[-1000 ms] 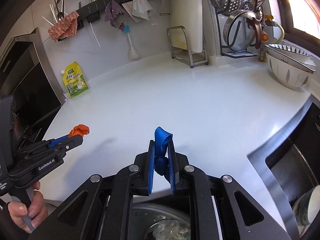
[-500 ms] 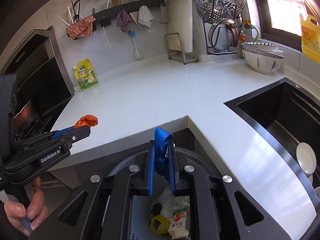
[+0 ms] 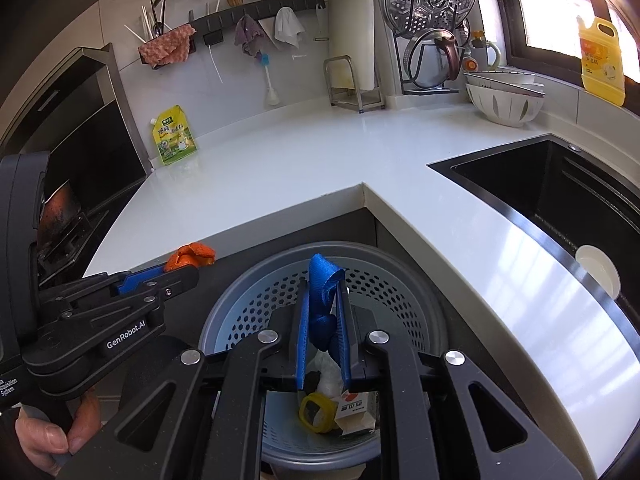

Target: Collect trash

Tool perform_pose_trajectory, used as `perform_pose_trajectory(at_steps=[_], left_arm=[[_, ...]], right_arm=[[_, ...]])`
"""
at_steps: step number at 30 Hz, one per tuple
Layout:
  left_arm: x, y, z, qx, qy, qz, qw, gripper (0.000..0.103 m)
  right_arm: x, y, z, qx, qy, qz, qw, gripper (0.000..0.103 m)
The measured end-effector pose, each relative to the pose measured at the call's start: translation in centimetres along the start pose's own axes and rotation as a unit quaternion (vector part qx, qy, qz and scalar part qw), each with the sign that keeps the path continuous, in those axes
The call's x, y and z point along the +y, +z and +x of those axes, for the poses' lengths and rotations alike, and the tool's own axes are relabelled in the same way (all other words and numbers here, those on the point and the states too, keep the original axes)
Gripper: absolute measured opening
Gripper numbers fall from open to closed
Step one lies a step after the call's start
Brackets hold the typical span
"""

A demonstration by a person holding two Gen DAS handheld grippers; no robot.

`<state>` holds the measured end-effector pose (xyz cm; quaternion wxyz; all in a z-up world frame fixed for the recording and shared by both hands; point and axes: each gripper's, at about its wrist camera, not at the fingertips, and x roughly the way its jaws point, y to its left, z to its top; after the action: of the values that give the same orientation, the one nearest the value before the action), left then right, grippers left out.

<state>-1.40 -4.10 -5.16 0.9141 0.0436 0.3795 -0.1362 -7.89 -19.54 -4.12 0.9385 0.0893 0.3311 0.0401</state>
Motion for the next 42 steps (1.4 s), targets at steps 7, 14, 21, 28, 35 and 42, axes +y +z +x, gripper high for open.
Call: perform_pose_trajectory(at_steps=[7, 14, 21, 28, 35, 42], left_arm=[[-0.5, -1.1, 0.7, 0.015, -0.004, 0.0, 0.9999, 0.019], [-0.5, -1.4, 1.6, 0.028, 0.0, -0.002, 0.9996, 0.02], [-0.1, -1.4, 2.5, 0.047, -0.012, -0.013, 0.9988, 0.023], [-0.2, -1.4, 1.8, 0.031, -0.003, -0.011, 0.9995, 0.059], [0.2, -1.3, 1.3, 0.028, -0.002, -0.015, 0.9995, 0.059], [0.6, -1.3, 0.7, 0.018, 0.003, -0.023, 0.9996, 0.077]], right_arm=[[-0.3, -1.2, 0.4, 0.014, 0.005, 0.004, 1.0, 0.012], [-0.5, -1.6, 1.5, 0.027, 0.017, 0.006, 0.999, 0.013], [-1.1, -1.9, 2.0, 0.032, 0.026, 0.016, 0.999, 0.013], [-2.3, -1.9, 1.5, 0.02, 0.025, 0.036, 0.999, 0.04], [-2.4, -2.0, 1.1, 0.02, 0.021, 0.036, 0.999, 0.045], [-1.9, -2.1, 0.9, 0.018, 0.014, 0.032, 0.999, 0.051]])
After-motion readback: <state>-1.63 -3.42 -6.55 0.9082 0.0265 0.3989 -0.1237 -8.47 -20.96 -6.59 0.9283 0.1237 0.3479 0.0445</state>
